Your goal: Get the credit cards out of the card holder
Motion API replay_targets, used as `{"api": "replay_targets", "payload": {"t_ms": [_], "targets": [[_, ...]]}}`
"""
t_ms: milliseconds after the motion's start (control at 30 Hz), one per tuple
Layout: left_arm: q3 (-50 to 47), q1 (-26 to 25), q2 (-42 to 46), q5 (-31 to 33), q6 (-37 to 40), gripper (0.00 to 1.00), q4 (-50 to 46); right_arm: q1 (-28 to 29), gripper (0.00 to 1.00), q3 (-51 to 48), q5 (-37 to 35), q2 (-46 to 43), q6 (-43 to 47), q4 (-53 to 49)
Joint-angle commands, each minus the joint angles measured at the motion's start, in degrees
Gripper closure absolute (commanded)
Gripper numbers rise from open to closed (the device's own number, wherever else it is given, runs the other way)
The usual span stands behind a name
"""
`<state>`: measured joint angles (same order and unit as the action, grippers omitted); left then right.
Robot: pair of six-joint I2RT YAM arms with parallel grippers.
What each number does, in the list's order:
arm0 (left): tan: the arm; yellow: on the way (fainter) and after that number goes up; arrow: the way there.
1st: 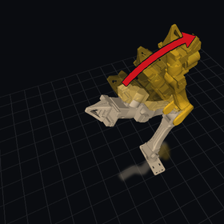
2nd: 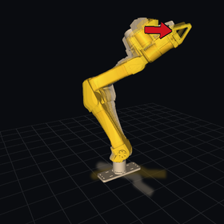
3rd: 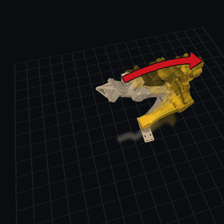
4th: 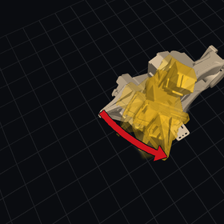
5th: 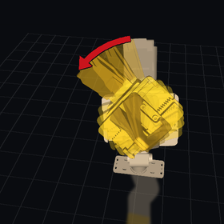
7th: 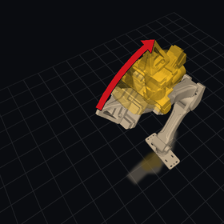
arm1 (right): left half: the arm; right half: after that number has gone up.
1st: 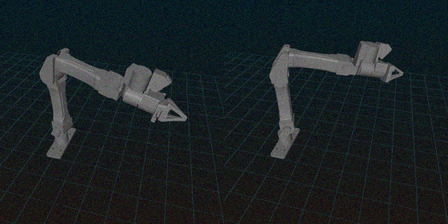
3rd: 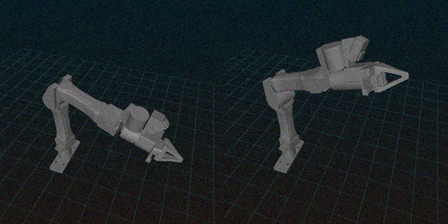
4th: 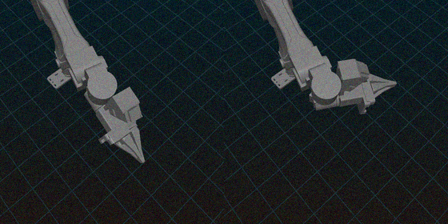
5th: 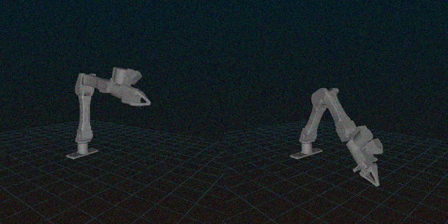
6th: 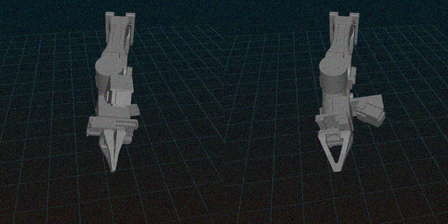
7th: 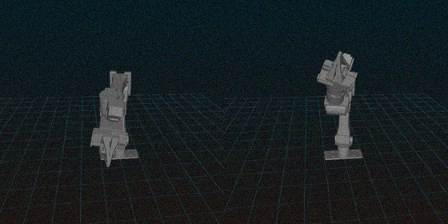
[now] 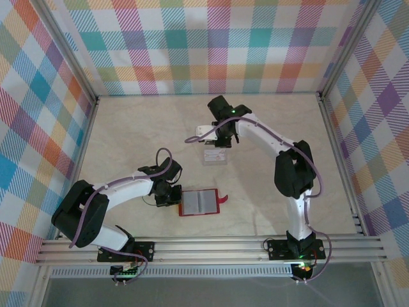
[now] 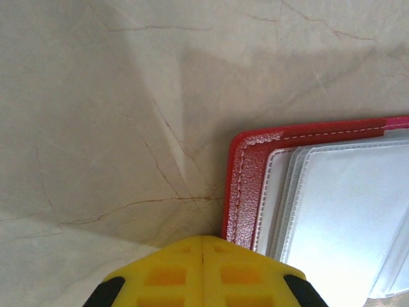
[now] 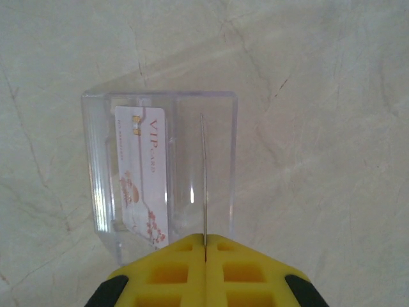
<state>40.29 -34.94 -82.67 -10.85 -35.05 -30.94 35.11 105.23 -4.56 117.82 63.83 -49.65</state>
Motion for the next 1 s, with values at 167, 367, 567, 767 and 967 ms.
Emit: {"api": "replay_targets", "payload": {"t_ms": [167,367,567,767,967], "targets": [[1.65,0.31,0.56,0.97,0.79,0.93,-0.88,-0.57,1.00,4.19,1.82,4.98,3.28,-5.20],[1.97,0.31,0.48,1.03,0.97,0.93,-1.48,-0.66,0.89,4.14,1.60,5.83,3.23,-1.64],[2.33,0.34,0.79,1.46,1.11,0.93,-2.28,-0.89,0.68,3.41,-3.96,5.34,2.35,9.70],[2.63,0.31,1.40,1.62,1.02,0.93,-2.90,-0.82,0.67,1.37,-4.23,2.56,1.81,14.24],[2.78,0.31,0.93,1.00,0.97,0.93,-2.60,-0.83,0.65,-1.78,-4.30,2.89,0.87,16.33]]}}
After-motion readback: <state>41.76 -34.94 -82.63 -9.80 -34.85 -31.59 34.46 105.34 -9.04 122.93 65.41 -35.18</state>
